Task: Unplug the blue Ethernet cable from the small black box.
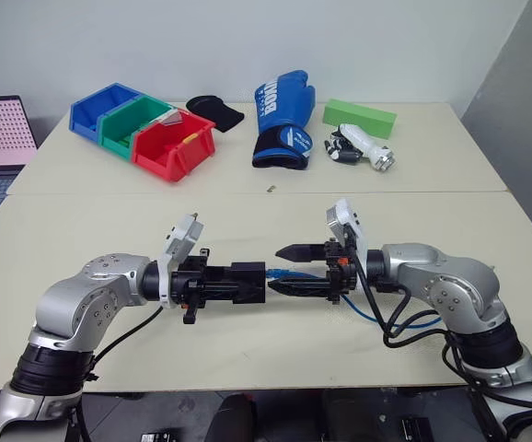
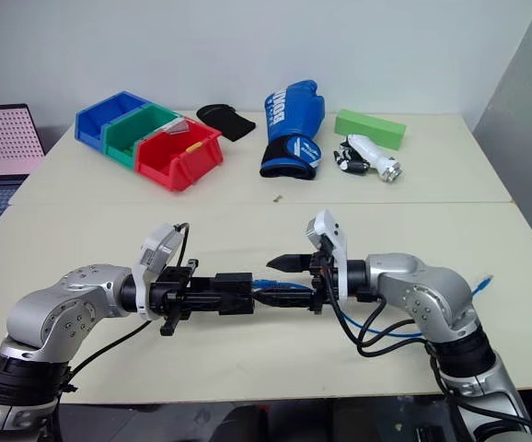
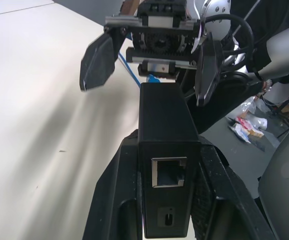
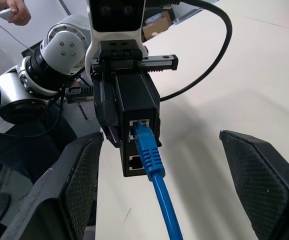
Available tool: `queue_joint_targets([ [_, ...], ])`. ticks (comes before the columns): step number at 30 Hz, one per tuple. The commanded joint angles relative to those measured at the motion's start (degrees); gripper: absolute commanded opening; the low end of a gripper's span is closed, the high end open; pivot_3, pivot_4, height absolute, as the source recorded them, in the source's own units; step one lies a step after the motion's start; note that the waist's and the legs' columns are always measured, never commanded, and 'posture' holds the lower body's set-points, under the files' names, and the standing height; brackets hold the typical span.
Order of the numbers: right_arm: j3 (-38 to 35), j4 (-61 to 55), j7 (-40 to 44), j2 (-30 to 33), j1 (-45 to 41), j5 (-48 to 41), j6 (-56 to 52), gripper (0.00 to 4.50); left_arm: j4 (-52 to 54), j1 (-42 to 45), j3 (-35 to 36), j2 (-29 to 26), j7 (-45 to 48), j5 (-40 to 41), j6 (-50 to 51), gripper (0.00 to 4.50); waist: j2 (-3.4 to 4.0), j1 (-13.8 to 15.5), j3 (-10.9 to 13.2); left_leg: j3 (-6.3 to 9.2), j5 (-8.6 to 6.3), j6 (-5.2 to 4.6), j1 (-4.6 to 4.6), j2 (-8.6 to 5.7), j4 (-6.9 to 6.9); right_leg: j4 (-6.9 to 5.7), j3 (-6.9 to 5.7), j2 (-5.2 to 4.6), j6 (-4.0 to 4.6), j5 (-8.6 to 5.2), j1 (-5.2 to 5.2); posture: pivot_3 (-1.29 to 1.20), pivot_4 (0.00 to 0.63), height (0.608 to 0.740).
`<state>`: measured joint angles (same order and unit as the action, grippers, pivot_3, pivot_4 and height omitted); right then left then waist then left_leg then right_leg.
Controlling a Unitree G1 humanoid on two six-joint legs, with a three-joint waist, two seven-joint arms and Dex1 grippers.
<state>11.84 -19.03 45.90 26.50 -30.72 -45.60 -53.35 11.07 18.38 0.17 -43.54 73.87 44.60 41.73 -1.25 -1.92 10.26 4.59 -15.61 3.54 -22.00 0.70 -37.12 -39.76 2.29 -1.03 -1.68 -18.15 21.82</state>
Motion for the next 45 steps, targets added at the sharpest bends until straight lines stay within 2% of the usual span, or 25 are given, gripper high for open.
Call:
queue_joint_targets([
  [1, -0.12, -2.38, -0.10, -0.03, -0.30, 0.13, -0.28, 3.95, 0.89, 0.77, 0.90, 0.04, 0.17, -0.19, -1.31, 0.77, 0.00, 0.00, 0.00, 0.00, 0.00, 0.00, 0.00, 0.00, 0.00, 0.00, 0.00, 0.00, 0.00, 0.00, 0.00, 0.00, 0.150, 0.740],
  [10, -0.53, -2.38, -0.19, -0.39, -0.29, -0.55, -1.44, 3.95, 1.03, 0.51, 0.58, 0.23, 0.21, -0.66, -1.76, 0.77, 0.00, 0.00, 0.00, -0.01, 0.00, 0.00, 0.00, 0.00, 0.00, 0.00, 0.00, 0.00, 0.00, 0.00, 0.00, 0.00, 0.150, 0.740],
  [13, -0.72, -2.37, 0.01, -0.29, -0.28, -1.17, -2.27, 3.58, 1.33, 0.00, 0.35, 0.16, 0.36, -1.10, -2.27, 0.77, 0.00, 0.00, 0.00, -0.01, 0.00, 0.00, 0.00, 0.00, 0.00, 0.00, 0.00, 0.00, 0.00, 0.00, 0.00, 0.00, 0.150, 0.740],
  [24, -1.19, -3.15, -0.14, -0.29, -0.47, -3.73, -5.69, 3.58, 2.08, -1.37, -0.59, -0.03, 1.32, -3.21, -4.13, 0.77, 0.00, 0.02, 0.00, -0.01, 0.00, 0.00, 0.00, -0.01, 0.01, 0.01, 0.01, 0.00, 0.00, 0.00, 0.00, 0.00, 0.150, 0.740],
  [45, -0.37, -2.78, -1.47, -1.86, -0.12, -0.97, -4.12, 3.58, 2.66, -1.78, -0.41, 0.34, 0.62, -2.89, -4.03, 0.77, 0.00, 0.00, 0.00, 0.00, 0.00, 0.00, 0.00, 0.00, 0.01, 0.01, 0.00, 0.01, 0.00, 0.00, 0.00, 0.00, 0.150, 0.740],
])
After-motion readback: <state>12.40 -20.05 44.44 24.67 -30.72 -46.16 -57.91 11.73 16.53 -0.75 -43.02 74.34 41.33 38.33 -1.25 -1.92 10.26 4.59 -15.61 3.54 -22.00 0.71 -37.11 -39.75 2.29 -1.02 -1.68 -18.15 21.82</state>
